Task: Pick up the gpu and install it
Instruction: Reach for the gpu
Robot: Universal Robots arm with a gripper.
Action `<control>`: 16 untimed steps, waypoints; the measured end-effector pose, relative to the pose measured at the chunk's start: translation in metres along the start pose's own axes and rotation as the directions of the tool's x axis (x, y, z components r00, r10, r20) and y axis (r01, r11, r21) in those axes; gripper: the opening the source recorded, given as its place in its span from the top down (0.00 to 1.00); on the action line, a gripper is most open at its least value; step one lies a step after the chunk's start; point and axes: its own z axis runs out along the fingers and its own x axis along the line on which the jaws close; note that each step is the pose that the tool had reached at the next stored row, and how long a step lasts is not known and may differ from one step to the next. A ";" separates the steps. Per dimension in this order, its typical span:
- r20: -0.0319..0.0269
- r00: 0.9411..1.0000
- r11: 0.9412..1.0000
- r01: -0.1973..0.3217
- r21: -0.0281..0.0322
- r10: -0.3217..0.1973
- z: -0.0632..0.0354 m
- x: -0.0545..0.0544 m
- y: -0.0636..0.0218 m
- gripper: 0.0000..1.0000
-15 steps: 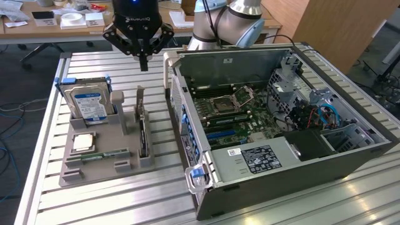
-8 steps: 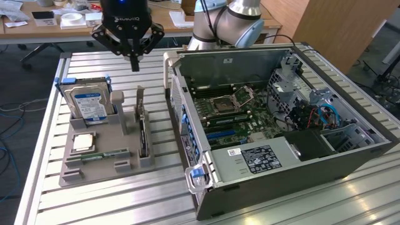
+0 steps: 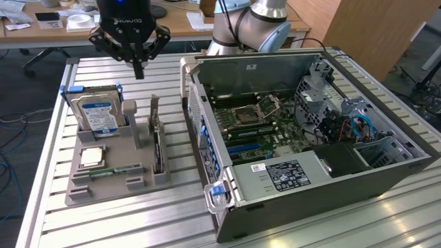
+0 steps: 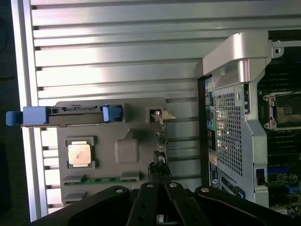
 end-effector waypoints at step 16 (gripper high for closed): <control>0.000 1.000 1.000 0.000 0.001 0.000 0.0001 0.000 -0.0015 0.89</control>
